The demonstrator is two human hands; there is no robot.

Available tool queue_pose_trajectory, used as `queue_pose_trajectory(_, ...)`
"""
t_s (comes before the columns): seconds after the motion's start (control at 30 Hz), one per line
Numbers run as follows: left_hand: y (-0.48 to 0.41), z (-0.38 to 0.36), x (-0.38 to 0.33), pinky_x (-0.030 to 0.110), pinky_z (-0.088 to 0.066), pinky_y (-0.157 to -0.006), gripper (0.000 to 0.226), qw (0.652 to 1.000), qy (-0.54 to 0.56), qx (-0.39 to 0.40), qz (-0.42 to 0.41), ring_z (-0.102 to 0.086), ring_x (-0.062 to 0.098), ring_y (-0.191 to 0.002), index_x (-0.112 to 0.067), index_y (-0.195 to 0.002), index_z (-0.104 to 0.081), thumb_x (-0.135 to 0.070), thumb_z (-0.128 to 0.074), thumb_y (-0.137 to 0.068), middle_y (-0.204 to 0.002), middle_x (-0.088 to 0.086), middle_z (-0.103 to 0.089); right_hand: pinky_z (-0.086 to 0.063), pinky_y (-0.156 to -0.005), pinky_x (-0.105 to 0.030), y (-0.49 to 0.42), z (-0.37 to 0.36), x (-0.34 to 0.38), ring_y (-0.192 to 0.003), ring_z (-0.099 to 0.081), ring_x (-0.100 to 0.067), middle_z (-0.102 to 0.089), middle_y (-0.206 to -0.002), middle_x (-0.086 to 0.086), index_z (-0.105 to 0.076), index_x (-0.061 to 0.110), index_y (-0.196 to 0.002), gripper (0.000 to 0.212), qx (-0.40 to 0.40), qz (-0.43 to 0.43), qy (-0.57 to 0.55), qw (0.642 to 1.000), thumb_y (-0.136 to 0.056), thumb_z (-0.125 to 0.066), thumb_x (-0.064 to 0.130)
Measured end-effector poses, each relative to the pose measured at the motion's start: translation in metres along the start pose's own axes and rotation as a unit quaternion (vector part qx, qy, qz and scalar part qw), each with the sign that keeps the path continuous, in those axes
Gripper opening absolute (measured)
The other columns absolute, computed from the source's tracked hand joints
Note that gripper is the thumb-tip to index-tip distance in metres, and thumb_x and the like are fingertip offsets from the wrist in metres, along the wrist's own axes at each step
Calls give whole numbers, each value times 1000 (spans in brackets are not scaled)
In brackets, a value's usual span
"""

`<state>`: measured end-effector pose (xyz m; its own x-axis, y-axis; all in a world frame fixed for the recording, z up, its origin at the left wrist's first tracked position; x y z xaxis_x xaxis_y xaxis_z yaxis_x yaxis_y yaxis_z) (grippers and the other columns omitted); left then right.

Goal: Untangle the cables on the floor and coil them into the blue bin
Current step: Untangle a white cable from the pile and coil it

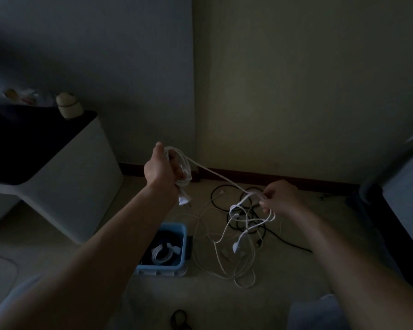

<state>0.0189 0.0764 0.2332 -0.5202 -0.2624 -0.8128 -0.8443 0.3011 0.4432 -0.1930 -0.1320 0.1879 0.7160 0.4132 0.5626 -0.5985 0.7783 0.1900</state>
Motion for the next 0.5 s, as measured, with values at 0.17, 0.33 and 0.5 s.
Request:
queue_pose_trajectory(0.17, -4, 10, -5, 32, -49, -65, 40, 997, -40, -66, -29, -56, 16, -56, -14, -73, -59, -45, -52, -97, -52, 0, -56, -55, -59, -24, 0, 8, 4, -57, -68, -6, -70, -59, 3, -71, 19, -68, 15, -36, 16, -10, 999, -76, -84, 17)
queue_pose_trajectory(0.33, -14, 4, -16, 21, -36, -45, 39, 1000, 5, -1, -23, -38, 13, -34, -16, -65, -51, -39, -54, -96, -43, -2, -43, -48, -56, -15, 2, -3, 14, -61, -67, -1, -73, -71, 6, -69, 26, -78, 23, 54, 100, -45, 993, -74, -84, 9)
queue_pose_trajectory(0.5, 8, -40, 11, 19, -23, -37, 40, 965, -17, 245, 95, -22, 9, -35, -20, -67, -46, -45, -51, -98, -49, -6, -27, -44, -100, -29, 16, -20, 29, -132, -48, -16, -47, -143, 2, -37, 28, -149, 79, 148, 123, 63, 979, -80, -77, 25)
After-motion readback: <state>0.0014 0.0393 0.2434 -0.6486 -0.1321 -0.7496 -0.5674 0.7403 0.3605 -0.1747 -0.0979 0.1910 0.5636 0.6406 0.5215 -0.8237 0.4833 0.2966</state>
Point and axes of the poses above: each hand's wrist, its own y-axis away from the middle knuckle, its own z-axis out of the back of the hand, x = y × z, the point moved 7 cm from there along -y, towards the middle knuckle
